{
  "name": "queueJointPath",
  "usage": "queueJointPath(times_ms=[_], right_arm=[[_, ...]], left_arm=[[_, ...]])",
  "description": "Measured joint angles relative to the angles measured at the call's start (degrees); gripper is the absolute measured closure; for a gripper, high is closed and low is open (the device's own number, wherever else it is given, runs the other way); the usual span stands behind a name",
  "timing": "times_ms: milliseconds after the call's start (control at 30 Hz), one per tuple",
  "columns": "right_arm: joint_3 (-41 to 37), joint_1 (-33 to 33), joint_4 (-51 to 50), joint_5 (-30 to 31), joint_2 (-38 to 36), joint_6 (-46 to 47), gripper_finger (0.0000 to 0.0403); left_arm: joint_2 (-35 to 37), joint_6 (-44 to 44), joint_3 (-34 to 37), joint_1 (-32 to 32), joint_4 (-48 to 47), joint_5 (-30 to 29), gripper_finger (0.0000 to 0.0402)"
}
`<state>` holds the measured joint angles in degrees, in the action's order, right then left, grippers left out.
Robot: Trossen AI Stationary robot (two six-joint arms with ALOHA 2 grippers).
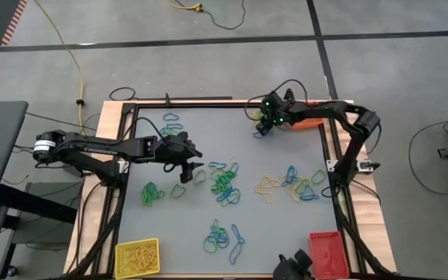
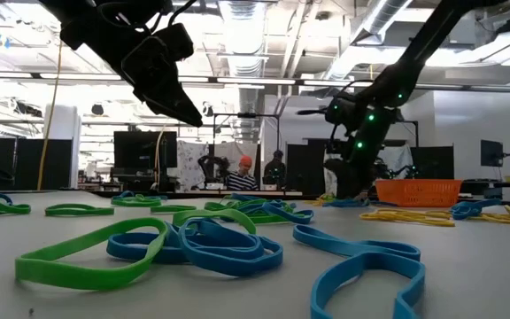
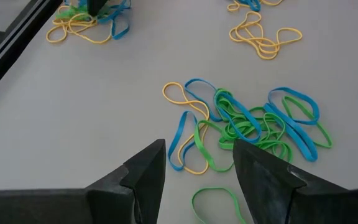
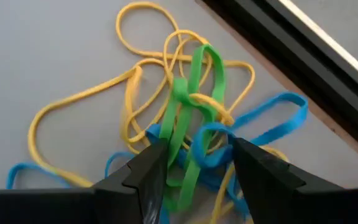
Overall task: Sort rubber bands into baskets
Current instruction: Put the blue rubber band into the red bin
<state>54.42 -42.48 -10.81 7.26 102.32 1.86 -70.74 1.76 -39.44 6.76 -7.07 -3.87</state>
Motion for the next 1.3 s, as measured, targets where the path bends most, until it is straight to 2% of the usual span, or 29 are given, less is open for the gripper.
queueJointPath(times_ms=[100,267,333,500,733,867,1200,1300], right_arm=[[1.14,-0.07,0.17,0.03,0.68,-0.18,0.0240],[2.76,0.09,-1.69,-0.03,-0.12,-1.26,0.0358],[3.14,0.75,-2.99,-0.53,-1.42,-2.15,0.0382],[3.69,3.19,-7.91,-0.93,-6.68,-1.89,0.0373],[3.69,6.66,-12.76,-1.43,-16.54,-1.79,0.0381],[3.71,7.30,-14.35,-4.94,-21.29,0.05,0.0369],[3.71,7.99,-20.15,-7.86,-22.84,-0.21,0.0329],[3.71,8.90,-20.26,-11.88,-22.84,-0.44,0.0331]], left_arm=[[0.00,0.00,0.00,0.00,0.00,0.00,0.0223],[0.00,0.00,0.00,0.00,-0.02,0.01,0.0223],[0.00,0.00,0.00,0.00,0.00,-0.01,0.0223],[0.00,0.00,0.00,0.00,-0.02,-0.01,0.0223],[0.00,0.00,0.00,0.00,-0.02,0.00,0.0223],[0.00,0.00,0.00,0.00,-0.02,-0.01,0.0223],[0.01,0.00,0.00,0.00,-0.02,0.00,0.0223],[0.01,0.00,0.00,0.00,-0.02,0.00,0.0223]])
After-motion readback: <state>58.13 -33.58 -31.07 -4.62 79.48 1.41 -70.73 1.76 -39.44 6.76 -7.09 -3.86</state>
